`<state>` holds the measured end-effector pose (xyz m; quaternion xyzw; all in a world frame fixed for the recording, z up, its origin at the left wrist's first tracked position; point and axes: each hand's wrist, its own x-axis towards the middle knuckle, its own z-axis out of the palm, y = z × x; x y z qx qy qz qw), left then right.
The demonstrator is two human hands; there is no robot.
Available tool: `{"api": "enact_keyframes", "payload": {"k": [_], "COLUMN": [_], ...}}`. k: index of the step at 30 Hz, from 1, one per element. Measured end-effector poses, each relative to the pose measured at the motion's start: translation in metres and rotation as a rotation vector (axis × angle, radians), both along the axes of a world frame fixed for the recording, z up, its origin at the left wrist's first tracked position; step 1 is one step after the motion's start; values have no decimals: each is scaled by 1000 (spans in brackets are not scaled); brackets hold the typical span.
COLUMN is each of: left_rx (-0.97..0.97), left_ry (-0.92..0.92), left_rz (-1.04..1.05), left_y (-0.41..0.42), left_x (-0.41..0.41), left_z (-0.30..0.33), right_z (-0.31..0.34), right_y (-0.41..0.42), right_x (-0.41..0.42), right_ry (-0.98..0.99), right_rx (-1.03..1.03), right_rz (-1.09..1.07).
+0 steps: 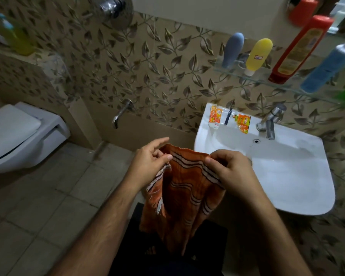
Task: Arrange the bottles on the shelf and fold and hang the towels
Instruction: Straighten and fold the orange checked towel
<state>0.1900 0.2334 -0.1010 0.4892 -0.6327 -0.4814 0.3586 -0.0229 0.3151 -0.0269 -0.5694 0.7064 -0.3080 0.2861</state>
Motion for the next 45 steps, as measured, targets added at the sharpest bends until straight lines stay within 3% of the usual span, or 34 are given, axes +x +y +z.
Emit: {"api": "enact_keyframes", "payload": {"k": [3,10,18,25,35,39,45], "left_rx": [67,136,-210,-228,-1,58,137], "left_ry": [175,218,-96,-104,-18,39,185], "left_rz": [-179,-514,-202,24,2,-122,-358], "left_y": [9,8,-5,-21,-12,3,10], "left_x": [-6,-17,-20,-9,0,-3,-8], "left_z": [4,13,18,28,15,20,33], "right_z": [-8,-8,4,19,1,-4,-4], "right_y": [-5,-9,-4,18,11,1,-9], "right_x": [10,17,12,-28,-1,14,31], "right_ry": [11,62,-11,-423,-294,-86,26], "right_rx": [23,33,226,484,-8,-33,6], "right_rz": [59,256,200,377,61,41,147]}}
